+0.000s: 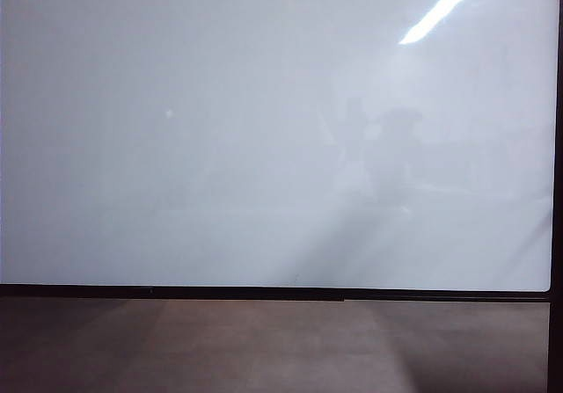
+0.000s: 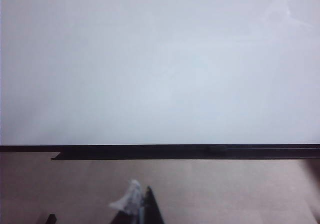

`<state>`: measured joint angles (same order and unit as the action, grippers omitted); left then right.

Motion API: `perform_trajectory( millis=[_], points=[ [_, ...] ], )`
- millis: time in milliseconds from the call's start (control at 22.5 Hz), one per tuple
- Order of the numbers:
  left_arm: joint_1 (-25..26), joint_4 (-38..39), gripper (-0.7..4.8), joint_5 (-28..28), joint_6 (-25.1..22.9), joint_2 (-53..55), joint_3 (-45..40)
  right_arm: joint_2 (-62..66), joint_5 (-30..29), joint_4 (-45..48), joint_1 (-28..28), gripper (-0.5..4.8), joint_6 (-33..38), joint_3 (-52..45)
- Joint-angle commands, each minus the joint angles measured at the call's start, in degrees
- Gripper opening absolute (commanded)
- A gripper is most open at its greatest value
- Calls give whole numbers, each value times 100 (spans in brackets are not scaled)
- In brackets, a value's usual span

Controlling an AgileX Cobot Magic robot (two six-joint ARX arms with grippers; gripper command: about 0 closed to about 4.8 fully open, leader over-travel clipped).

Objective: Reach to the right to find the marker pen, pick it up, and write the number 3 on the whiteboard.

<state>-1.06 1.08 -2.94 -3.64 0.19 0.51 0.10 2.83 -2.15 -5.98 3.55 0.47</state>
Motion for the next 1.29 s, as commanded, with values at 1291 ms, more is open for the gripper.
perform_trajectory(
  millis=[1291],
  points=[
    [-236, 295, -5, 1526, 1239, 3355, 4046, 2747, 745, 192, 7, -6, 92, 3401]
  ],
)
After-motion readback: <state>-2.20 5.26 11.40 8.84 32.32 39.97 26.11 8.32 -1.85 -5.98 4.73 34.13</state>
